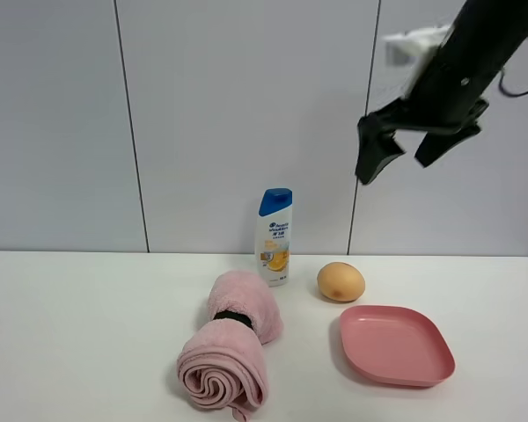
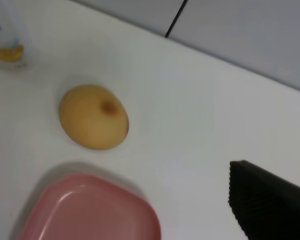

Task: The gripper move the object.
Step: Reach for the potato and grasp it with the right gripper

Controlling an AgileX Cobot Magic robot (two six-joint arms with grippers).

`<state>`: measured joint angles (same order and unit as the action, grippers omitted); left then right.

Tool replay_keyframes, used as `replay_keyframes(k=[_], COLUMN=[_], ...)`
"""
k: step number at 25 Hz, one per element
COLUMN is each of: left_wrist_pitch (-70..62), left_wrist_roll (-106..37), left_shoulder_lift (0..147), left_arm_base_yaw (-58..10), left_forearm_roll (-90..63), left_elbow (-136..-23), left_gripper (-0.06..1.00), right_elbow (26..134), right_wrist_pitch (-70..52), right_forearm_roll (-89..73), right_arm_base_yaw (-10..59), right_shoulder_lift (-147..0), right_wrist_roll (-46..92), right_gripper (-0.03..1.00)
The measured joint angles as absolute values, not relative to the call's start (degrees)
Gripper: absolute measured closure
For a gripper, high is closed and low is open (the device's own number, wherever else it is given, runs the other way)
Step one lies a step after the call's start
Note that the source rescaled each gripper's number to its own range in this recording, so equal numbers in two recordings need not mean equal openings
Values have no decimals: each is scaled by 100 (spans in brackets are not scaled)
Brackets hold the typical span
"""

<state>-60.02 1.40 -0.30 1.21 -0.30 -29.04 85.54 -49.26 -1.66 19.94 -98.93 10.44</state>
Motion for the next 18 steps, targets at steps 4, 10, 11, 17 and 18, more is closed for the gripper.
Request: replay_keyframes(k=[4, 10, 11, 17, 18], left_wrist_pitch=[-6002, -6002, -6002, -6002, -6002], left_wrist_roll=[140, 140, 140, 140, 140], left_shoulder_lift=[-30, -30, -30, -30, -30], left_arm_base_yaw=[121, 121, 121, 121, 121], left_forearm_roll=[-30, -30, -30, -30, -30], left_elbow=[-2904, -2904, -2904, -2904, -2904], left_gripper=[-6, -6, -6, -6, -6], right_elbow=[8964, 9081, 9081, 9081, 9081], right_wrist_pitch=[-5130, -4881, -4822, -4638, -4638], right_forearm_roll=[75, 516, 595, 783, 789], right_arm_base_yaw=[2144, 2165, 2165, 2165, 2165], right_shoulder_lift=[-10847, -11419, -11445, -11489, -11504], right_wrist_roll=[962, 1066, 1203, 2216, 2224], right_gripper=[-3, -3, -3, -3, -3])
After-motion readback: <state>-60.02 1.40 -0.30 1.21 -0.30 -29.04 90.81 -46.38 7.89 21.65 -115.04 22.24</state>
